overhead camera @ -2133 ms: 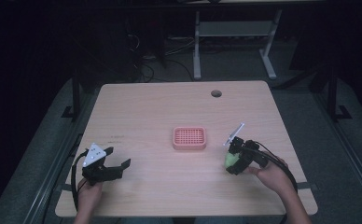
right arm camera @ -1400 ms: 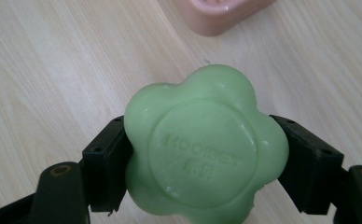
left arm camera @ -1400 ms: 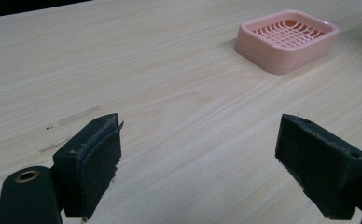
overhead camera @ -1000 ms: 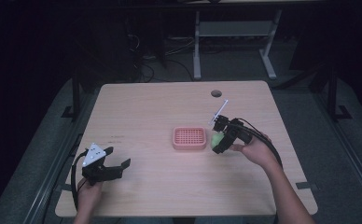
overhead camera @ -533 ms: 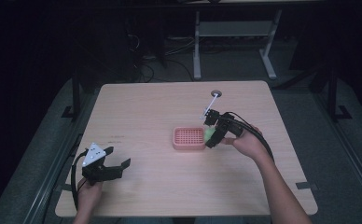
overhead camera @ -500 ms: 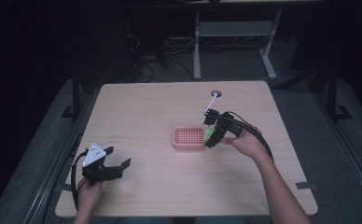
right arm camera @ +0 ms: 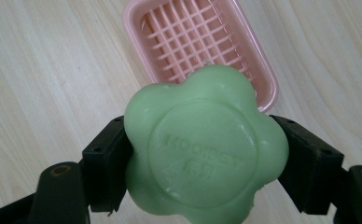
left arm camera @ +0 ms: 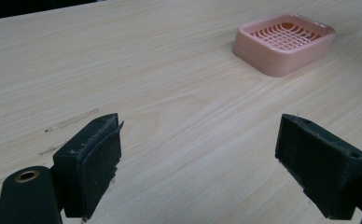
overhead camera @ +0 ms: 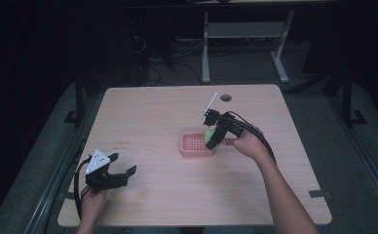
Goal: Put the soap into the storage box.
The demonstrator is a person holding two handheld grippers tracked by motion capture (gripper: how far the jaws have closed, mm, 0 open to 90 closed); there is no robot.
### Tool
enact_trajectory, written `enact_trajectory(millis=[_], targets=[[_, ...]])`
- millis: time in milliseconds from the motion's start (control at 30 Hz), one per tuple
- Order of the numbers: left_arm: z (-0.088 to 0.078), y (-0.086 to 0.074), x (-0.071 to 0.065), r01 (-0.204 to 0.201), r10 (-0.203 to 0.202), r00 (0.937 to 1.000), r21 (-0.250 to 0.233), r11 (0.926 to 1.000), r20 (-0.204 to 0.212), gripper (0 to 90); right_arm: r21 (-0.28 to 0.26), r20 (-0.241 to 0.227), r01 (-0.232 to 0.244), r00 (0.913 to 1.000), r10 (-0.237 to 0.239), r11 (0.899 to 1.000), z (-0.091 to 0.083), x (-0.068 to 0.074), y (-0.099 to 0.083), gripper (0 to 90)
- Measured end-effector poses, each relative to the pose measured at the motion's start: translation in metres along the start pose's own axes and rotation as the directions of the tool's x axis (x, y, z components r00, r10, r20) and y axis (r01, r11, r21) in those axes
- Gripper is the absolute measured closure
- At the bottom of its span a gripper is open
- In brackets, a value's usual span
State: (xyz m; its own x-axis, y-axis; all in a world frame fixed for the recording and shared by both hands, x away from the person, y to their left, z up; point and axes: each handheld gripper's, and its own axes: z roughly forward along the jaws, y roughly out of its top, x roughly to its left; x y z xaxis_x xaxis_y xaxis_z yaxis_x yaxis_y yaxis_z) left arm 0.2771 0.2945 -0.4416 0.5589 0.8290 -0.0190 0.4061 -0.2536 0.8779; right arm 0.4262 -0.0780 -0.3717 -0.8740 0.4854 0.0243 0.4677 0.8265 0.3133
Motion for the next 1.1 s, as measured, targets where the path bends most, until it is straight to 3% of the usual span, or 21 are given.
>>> enact_trajectory(millis=[567, 1100], targets=[[-0.001, 0.0, 0.001, 0.004, -0.004, 1.0, -0.002, 1.0, 0.001, 14.0, 0.018, 0.007, 0.007, 0.9999, -0.008, 1.0, 0.007, -0.001, 0.03, 26.0], [-0.001, 0.0, 0.001, 0.007, -0.007, 0.9999, -0.004, 1.0, 0.007, 14.0, 0.042, -0.011, -0.026, 0.9996, 0.027, 0.999, 0.036, -0.005, 0.041, 26.0]])
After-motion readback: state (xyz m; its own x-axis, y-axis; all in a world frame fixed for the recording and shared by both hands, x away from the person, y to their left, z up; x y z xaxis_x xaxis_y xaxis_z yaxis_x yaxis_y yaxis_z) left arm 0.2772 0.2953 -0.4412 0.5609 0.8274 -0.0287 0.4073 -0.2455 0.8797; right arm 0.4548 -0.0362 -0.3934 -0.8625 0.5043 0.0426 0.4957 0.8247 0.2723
